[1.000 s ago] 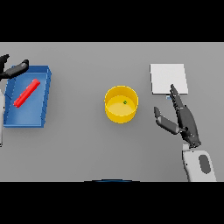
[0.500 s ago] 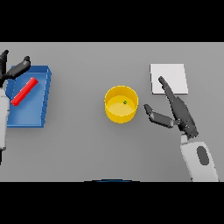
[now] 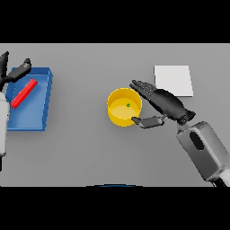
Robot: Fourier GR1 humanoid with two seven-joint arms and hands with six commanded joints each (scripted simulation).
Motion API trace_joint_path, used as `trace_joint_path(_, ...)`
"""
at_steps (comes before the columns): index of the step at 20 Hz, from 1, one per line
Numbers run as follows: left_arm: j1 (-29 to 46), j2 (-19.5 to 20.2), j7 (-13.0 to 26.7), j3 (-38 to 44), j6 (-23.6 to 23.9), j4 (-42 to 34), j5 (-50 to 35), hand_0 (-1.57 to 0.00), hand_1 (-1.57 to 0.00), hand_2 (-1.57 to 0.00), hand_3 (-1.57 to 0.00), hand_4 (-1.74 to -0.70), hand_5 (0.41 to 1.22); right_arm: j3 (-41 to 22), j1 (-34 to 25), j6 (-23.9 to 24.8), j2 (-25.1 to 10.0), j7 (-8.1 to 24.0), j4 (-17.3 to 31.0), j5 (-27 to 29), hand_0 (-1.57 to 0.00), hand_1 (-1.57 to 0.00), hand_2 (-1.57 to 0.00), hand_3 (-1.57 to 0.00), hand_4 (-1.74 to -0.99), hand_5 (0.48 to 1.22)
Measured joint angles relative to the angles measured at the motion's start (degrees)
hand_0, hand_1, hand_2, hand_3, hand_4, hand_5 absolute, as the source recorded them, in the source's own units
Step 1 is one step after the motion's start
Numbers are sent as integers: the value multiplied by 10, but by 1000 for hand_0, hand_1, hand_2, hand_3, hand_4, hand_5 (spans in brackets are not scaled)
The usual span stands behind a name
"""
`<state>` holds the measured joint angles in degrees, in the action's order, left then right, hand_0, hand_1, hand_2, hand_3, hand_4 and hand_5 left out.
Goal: Pick up the red beaker and tilt it to pour out 1 green nut into yellow bowl. Pick up the yellow bowl and place it on the metallic measuring scale.
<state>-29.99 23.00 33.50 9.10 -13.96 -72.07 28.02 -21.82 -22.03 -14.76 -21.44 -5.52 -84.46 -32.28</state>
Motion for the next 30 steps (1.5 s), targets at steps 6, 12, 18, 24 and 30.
trace_joint_path(6, -1, -2, -12, 5, 3, 7, -6, 1, 1, 1, 1, -762, 720, -68, -67, -56, -23, -33, 37, -56, 1, 1, 1, 1, -1212, 638)
trace_joint_path(12, -8, -5, -23, 13, 6, 16, -15, 1, 1, 1, 1, -786, 728, -108, -98, -80, -17, -56, 76, -80, 1, 1, 1, 1, -1224, 653)
trace_joint_path(18, -4, -5, -33, 16, 5, 14, -20, 1, 1, 1, 1, -798, 724, -130, -127, -94, -12, -70, 120, -96, 1, 1, 1, 1, -1260, 676)
trace_joint_path(24, -6, -5, -26, 15, 6, 16, -17, 1, 1, 1, 1, -790, 727, -147, -140, -105, -2, -81, 160, -104, 1, 1, 1, -1, -1281, 702)
trace_joint_path(30, 3, -8, -25, 11, 8, -1, -15, 1, 1, 1, 1, -794, 732, -152, -145, -88, 13, -91, 190, -109, 1, 1, -52, -88, -1309, 768)
